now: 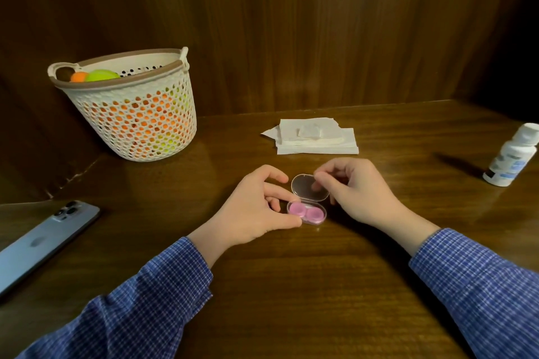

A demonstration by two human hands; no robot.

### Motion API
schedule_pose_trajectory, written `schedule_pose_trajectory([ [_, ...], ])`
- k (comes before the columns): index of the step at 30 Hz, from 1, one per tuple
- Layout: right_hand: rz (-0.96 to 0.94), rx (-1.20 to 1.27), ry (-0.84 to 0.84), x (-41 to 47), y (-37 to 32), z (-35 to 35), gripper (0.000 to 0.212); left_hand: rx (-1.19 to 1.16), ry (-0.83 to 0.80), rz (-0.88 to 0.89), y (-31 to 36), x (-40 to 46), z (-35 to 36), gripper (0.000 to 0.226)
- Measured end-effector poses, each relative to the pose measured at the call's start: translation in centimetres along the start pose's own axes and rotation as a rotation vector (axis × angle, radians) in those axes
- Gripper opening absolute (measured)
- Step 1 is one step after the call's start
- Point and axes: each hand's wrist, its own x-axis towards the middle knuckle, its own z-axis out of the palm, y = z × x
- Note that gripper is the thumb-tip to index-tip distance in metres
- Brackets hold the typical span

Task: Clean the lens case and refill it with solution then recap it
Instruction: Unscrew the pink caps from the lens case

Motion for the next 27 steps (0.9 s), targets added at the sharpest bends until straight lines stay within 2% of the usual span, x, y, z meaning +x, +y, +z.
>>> schedule_pose_trajectory([
  [7,0.071,-0.001,0.005,0.7,0.4,0.3,0.007,0.027,0.085,-0.013,0.1,-0.2,0.8,0.064],
  [11,-0.084,-0.007,0.132,-0.1,-0.5,-0.8,0.018,0.061,0.150,-0.050,0.2,-0.2,1.0,0.072],
  [14,-0.169,-0.044,-0.084,-0.7,-0.8,-1.7,0.008,0.062,0.157,-0.067,0.2,-0.1,1.1,0.086],
  [17,-0.129,-0.208,-0.245,-0.8,-0.4,-1.4,0.026,0.066,0.160,-0.069,0.2,-0.2,1.2,0.093],
  [21,-0.131,-0.277,-0.242,-0.6,0.0,-1.0,0.026,0.068,0.158,-0.077,0.2,-0.1,1.2,0.094],
  [27,-0.129,-0.241,-0.276,-0.7,0.1,-0.8,0.019,0.073,0.160,-0.081,0.2,-0.1,1.1,0.094],
])
